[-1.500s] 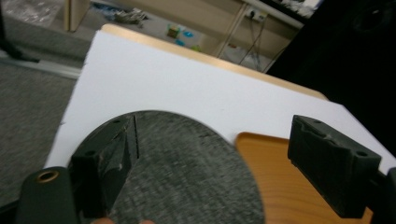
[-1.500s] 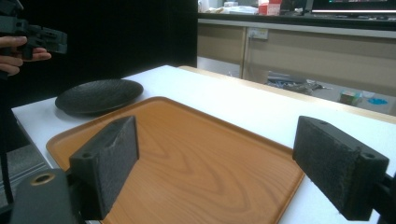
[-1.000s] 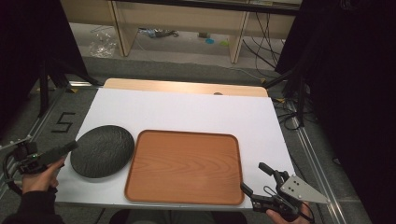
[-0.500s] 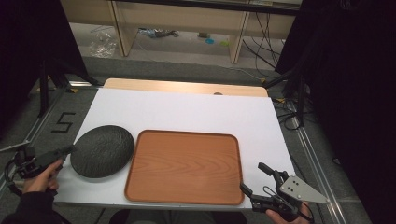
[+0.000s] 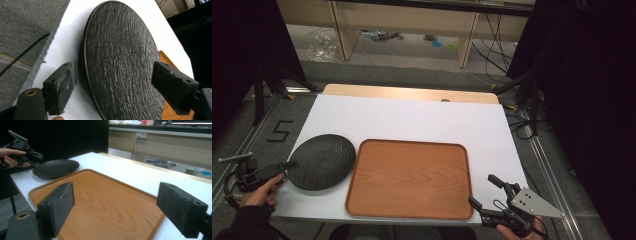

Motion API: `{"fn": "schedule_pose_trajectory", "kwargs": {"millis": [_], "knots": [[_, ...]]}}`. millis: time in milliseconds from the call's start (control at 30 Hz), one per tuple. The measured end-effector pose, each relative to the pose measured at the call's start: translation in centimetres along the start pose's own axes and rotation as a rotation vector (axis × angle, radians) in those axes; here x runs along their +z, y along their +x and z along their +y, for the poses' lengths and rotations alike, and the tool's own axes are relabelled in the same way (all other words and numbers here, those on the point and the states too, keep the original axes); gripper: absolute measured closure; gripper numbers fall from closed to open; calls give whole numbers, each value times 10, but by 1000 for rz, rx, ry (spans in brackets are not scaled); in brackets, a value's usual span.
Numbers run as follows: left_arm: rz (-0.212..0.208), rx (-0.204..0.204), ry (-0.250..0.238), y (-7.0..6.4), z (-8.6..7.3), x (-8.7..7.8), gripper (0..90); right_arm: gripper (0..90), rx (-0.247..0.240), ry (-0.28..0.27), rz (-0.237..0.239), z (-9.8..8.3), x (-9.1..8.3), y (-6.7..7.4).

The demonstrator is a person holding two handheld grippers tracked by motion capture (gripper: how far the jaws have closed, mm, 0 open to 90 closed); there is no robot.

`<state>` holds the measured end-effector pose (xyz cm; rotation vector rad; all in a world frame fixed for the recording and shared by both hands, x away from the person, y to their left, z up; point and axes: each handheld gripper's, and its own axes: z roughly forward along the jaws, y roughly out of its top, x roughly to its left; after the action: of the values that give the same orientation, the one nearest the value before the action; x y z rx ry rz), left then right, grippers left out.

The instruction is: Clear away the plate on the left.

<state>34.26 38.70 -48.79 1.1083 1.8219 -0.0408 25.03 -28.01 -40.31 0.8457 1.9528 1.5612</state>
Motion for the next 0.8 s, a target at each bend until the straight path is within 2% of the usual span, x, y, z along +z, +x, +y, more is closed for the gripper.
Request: {"fn": "schedule_pose_trajectory", "kwargs": {"millis": [167, 267, 367, 400, 500, 567, 600, 633, 667, 700, 733, 767, 800], "knots": [[-16, -17, 21, 1, -1, 2, 221, 157, 3, -17, 0, -1, 1, 0], [-63, -47, 47, 4, -2, 6, 224, 158, 0, -10, 0, -1, 1, 0], [-68, -54, 52, 4, -3, 8, 230, 158, 3, -18, 2, -1, 2, 0], [-81, -61, 66, 4, -4, 10, 234, 158, 0, -9, 0, -1, 1, 0], [-85, -67, 73, 6, -4, 11, 259, 158, 13, 7, -14, 0, 0, 2], [-101, -87, 74, 8, -5, 12, 272, 158, 14, -8, -4, -1, 1, 1], [-100, -93, 73, 9, -6, 12, 302, 157, 10, 37, -10, 0, -2, 1], [-103, -96, 75, 10, -7, 13, 302, 157, 10, 37, -10, 0, -2, 1], [-101, -109, 63, 12, -8, 12, 334, 158, 17, -4, 4, 0, 1, 2], [-101, -109, 63, 12, -8, 12, 357, 158, -5, 17, -7, 0, -1, 1], [-104, -126, 52, 14, -9, 12, 380, 158, -10, 16, -5, 0, 0, 0], [-104, -126, 52, 14, -9, 12, 405, 158, -10, 16, -5, 0, 0, 0], [-90, -135, 43, 16, -10, 11, 441, 158, -8, 6, -3, 0, 0, 1]]}}
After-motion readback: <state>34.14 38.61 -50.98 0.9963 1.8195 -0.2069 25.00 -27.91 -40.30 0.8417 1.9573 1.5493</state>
